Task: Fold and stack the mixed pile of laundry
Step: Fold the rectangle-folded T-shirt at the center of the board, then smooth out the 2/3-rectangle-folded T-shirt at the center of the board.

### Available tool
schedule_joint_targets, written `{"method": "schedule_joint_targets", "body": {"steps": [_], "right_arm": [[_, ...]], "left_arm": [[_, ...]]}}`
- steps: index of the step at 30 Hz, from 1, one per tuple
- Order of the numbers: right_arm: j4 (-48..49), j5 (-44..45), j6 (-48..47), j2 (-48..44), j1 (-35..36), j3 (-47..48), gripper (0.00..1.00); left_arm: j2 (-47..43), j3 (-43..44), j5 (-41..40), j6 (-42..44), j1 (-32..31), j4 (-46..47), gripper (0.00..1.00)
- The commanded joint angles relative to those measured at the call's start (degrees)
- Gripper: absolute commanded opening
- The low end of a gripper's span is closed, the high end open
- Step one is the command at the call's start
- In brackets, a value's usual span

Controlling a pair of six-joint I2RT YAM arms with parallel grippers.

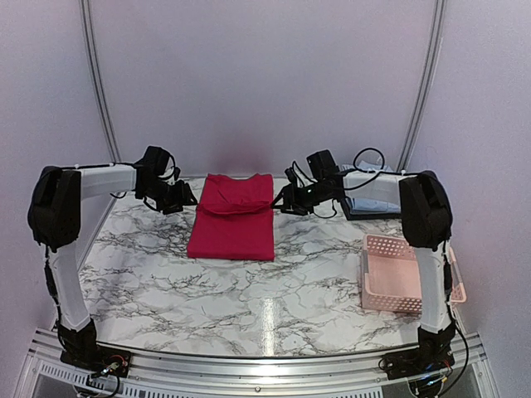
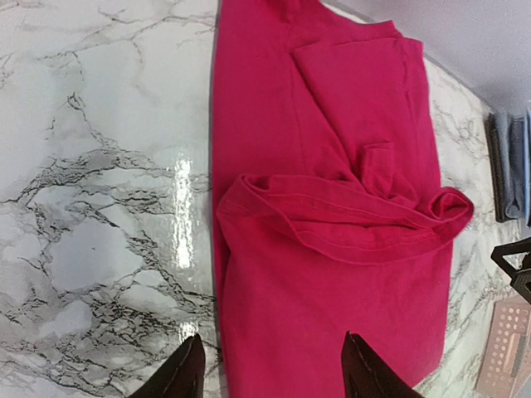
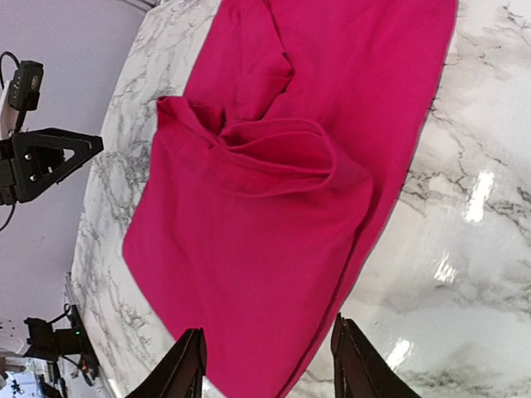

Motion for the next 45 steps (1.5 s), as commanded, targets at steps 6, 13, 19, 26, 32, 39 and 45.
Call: {"method": "schedule_joint_targets", "body": {"steps": [6, 13, 19, 26, 32, 39, 45], "right_arm": [[6.5, -4.7, 2.2, 1.1, 4.2, -0.2, 0.3], [6.9, -5.1, 4.2, 10.7, 5.6, 9.3, 0.24], [8.8, -3.9, 6.9, 17.0, 3.3, 16.6, 0.23], [9.6, -4.8, 10.8, 21.4, -1.4, 25.5, 0.32], [12.4, -11.7, 12.2, 8.3, -0.2, 12.0, 0.54], [13.8, -20.5, 15.4, 1.3, 7.7, -0.6, 0.81], [20.4, -24.1, 21.1, 3.4, 9.4, -4.2, 0.82]], "left_arm": [[0.5, -3.0, 10.7, 1.4, -0.8, 6.2, 0.33], [7.9, 2.5, 10.7, 0.1, -2.2, 7.7, 0.24], [15.6, 11.6, 9.3, -0.2, -1.5, 7.8, 0.23], [21.4, 23.9, 8.9, -4.5, 2.2, 6.8, 0.42], [6.4, 8.2, 13.4, -2.1, 1.8, 6.8, 0.81], [-8.0, -12.7, 21.8, -9.8, -4.1, 14.3, 0.99], [-8.7, -19.6, 25.9, -18.1, -9.8, 24.9, 0.99]]}}
